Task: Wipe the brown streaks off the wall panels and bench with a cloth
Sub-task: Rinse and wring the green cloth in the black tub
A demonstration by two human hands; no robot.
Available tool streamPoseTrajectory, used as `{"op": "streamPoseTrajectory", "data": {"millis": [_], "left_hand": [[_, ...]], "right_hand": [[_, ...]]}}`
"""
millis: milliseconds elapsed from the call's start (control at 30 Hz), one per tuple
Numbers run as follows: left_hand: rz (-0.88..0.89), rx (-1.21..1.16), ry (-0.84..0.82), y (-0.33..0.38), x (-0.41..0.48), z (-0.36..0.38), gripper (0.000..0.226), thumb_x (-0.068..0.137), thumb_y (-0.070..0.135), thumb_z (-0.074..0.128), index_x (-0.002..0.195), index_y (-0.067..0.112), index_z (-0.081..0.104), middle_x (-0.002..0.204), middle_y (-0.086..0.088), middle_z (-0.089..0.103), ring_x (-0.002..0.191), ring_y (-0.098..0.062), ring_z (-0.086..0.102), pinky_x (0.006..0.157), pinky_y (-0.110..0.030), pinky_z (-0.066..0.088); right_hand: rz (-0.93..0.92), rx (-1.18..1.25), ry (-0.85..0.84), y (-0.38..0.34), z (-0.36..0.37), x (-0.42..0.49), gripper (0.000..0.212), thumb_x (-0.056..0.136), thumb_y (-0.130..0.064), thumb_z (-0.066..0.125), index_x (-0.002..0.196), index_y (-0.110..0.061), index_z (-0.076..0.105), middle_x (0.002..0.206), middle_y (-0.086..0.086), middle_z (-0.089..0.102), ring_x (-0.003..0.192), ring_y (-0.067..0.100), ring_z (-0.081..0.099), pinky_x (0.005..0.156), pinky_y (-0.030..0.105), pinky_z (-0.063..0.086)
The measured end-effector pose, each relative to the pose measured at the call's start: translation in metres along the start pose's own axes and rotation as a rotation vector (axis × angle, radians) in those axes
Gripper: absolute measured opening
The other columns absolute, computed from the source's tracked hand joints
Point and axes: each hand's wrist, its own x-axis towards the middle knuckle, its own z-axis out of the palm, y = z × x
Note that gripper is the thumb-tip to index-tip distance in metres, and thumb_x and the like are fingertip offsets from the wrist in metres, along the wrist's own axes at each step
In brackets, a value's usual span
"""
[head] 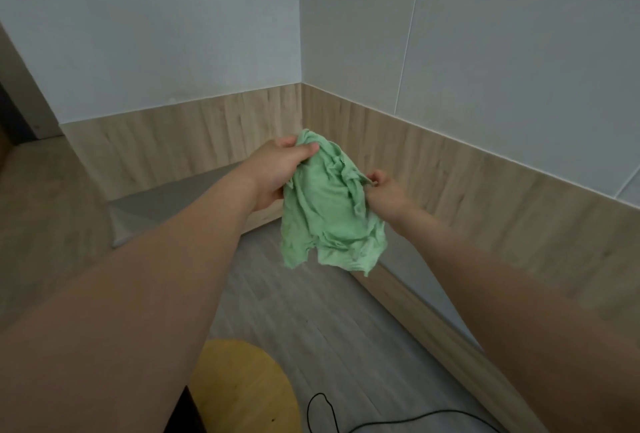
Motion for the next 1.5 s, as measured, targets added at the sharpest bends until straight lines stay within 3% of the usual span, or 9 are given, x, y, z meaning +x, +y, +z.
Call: {"op": "streamPoseTrajectory", "data": {"millis": [167, 367, 500, 667, 800, 933, 1133, 1333, 1500], "left_hand": [[-0.041, 0.075, 0.08, 0.003, 0.01, 0.004, 0.012, 0.099, 0.024, 0.067, 0.108, 0.017, 0.071, 0.098, -0.005, 0.078, 0.078, -0.015, 0.077, 0.066, -0.027, 0.062], [-0.154, -0.078, 0.106, -0.002, 0.023, 0.002, 0.013, 0.104, 0.016, 0.052, 0.107, 0.006, 0.061, 0.086, -0.013, 0.068, 0.059, -0.017, 0.071, 0.05, -0.027, 0.056], [-0.173, -0.058, 0.149, -0.011, 0.024, -0.001, 0.01, 0.105, 0.014, 0.05, 0.106, 0.007, 0.058, 0.082, -0.012, 0.066, 0.054, -0.015, 0.069, 0.049, -0.03, 0.057], [-0.184, -0.088, -0.064, -0.016, 0.015, -0.004, 0.035, 0.105, 0.041, 0.055, 0.122, 0.01, 0.059, 0.093, -0.014, 0.075, 0.079, -0.027, 0.074, 0.071, -0.04, 0.061], [-0.111, 0.188, -0.141, -0.032, 0.022, -0.013, 0.055, 0.091, 0.015, 0.078, 0.135, 0.019, 0.047, 0.116, -0.02, 0.072, 0.104, -0.034, 0.072, 0.093, -0.048, 0.056], [-0.037, 0.651, -0.18, -0.033, 0.027, -0.019, 0.016, 0.091, 0.024, 0.077, 0.105, 0.017, 0.075, 0.1, -0.002, 0.076, 0.087, -0.016, 0.065, 0.07, -0.027, 0.046], [0.006, 0.401, -0.076, -0.034, 0.034, -0.003, 0.033, 0.105, 0.026, 0.048, 0.078, 0.017, 0.064, 0.071, 0.002, 0.064, 0.068, -0.018, 0.057, 0.067, -0.031, 0.042], [0.116, 0.868, -0.102, -0.032, 0.041, -0.022, 0.021, 0.095, 0.024, 0.066, 0.115, 0.018, 0.066, 0.111, -0.003, 0.07, 0.1, -0.019, 0.066, 0.079, -0.03, 0.049], [0.121, 1.222, -0.11, -0.057, 0.044, -0.051, 0.024, 0.096, 0.017, 0.067, 0.118, 0.007, 0.068, 0.114, -0.007, 0.068, 0.106, -0.026, 0.062, 0.077, -0.027, 0.037]], "right_hand": [[-0.31, 0.032, 0.203, -0.002, 0.009, -0.012, 0.016, 0.088, -0.014, 0.065, 0.099, -0.017, 0.055, 0.104, 0.003, 0.053, 0.09, 0.013, 0.051, 0.082, 0.031, 0.043], [-0.559, 0.185, -0.112, -0.026, 0.034, -0.03, 0.037, 0.086, -0.047, 0.079, 0.108, -0.037, 0.051, 0.1, -0.003, 0.053, 0.087, 0.007, 0.053, 0.079, 0.027, 0.05], [-0.643, 0.076, -0.076, -0.029, 0.048, -0.019, 0.023, 0.089, -0.032, 0.081, 0.1, -0.032, 0.061, 0.101, 0.009, 0.058, 0.089, 0.012, 0.055, 0.081, 0.025, 0.049], [-0.244, 0.519, -0.177, -0.041, 0.039, -0.007, 0.016, 0.1, -0.018, 0.064, 0.085, -0.021, 0.061, 0.079, -0.005, 0.063, 0.076, 0.01, 0.06, 0.068, 0.028, 0.049], [-0.001, 0.92, -0.062, -0.038, 0.018, 0.013, 0.006, 0.1, -0.009, 0.051, 0.101, -0.008, 0.056, 0.083, 0.009, 0.067, 0.077, 0.023, 0.067, 0.073, 0.037, 0.059], [0.074, 0.991, 0.064, -0.021, 0.002, 0.025, 0.008, 0.1, -0.007, 0.048, 0.107, -0.005, 0.052, 0.078, 0.01, 0.061, 0.071, 0.022, 0.065, 0.066, 0.034, 0.06], [0.014, 0.742, -0.063, -0.011, -0.002, 0.023, 0.017, 0.104, 0.001, 0.047, 0.107, -0.009, 0.06, 0.083, 0.014, 0.066, 0.061, 0.017, 0.066, 0.064, 0.03, 0.063], [-0.395, -0.239, -0.014, -0.003, -0.012, 0.026, 0.015, 0.097, -0.019, 0.07, 0.109, -0.012, 0.07, 0.091, 0.002, 0.063, 0.078, 0.01, 0.057, 0.069, 0.009, 0.042], [-0.327, 0.067, 0.168, -0.004, -0.023, 0.045, 0.016, 0.094, -0.044, 0.066, 0.082, -0.033, 0.064, 0.101, 0.01, 0.054, 0.084, 0.016, 0.058, 0.086, 0.032, 0.052]]}}
